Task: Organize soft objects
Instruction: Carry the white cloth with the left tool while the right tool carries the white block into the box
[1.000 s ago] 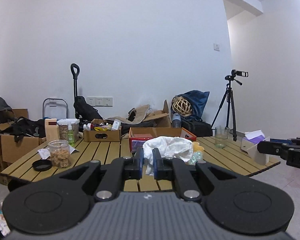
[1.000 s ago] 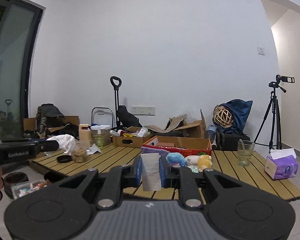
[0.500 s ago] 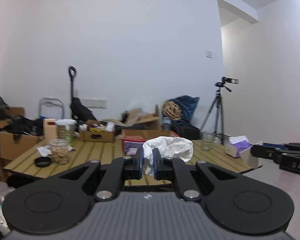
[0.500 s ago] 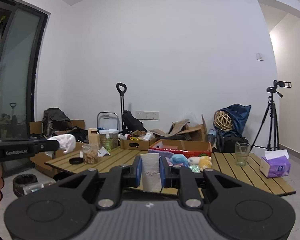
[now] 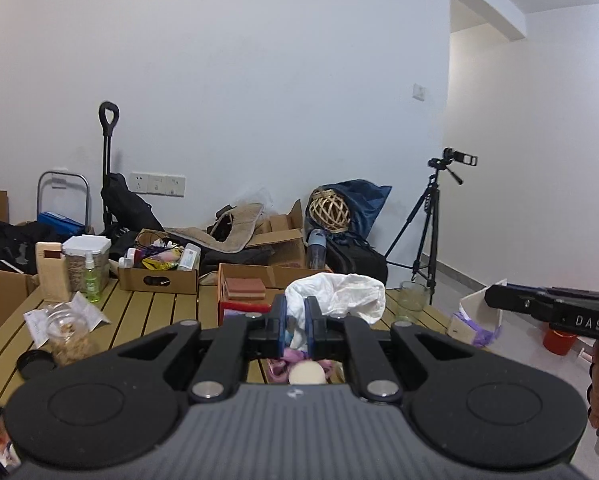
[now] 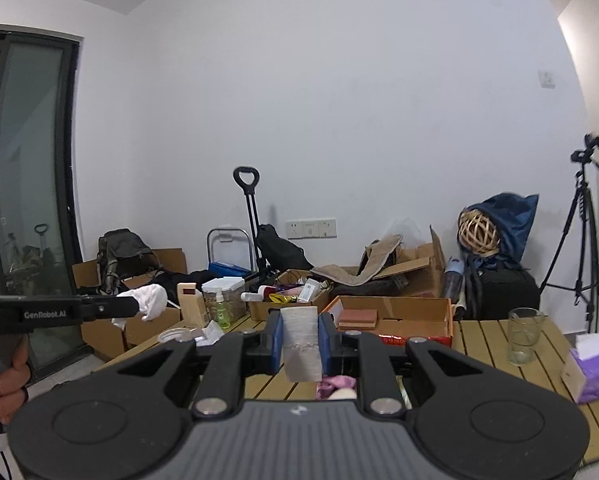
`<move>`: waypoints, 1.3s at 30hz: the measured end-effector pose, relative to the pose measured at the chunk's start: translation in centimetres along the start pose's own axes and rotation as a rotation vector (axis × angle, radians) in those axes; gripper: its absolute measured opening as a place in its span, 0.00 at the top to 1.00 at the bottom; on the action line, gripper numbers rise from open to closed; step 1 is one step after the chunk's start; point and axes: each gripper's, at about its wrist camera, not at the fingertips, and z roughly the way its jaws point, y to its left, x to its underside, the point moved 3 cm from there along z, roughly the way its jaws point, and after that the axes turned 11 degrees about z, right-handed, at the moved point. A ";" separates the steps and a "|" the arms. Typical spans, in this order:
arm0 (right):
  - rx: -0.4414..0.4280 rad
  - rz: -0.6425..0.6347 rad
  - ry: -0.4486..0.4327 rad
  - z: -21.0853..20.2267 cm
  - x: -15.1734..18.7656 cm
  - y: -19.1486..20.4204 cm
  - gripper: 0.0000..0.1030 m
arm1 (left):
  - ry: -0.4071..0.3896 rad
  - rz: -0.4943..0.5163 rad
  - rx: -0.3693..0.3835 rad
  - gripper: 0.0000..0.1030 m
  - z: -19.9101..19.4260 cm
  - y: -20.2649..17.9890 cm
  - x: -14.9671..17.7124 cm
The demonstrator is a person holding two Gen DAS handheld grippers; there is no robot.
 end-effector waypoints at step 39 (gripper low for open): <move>0.212 0.285 0.568 66.6 0.9 -24.9 0.58 | 0.471 0.158 0.008 0.64 56.1 12.8 4.8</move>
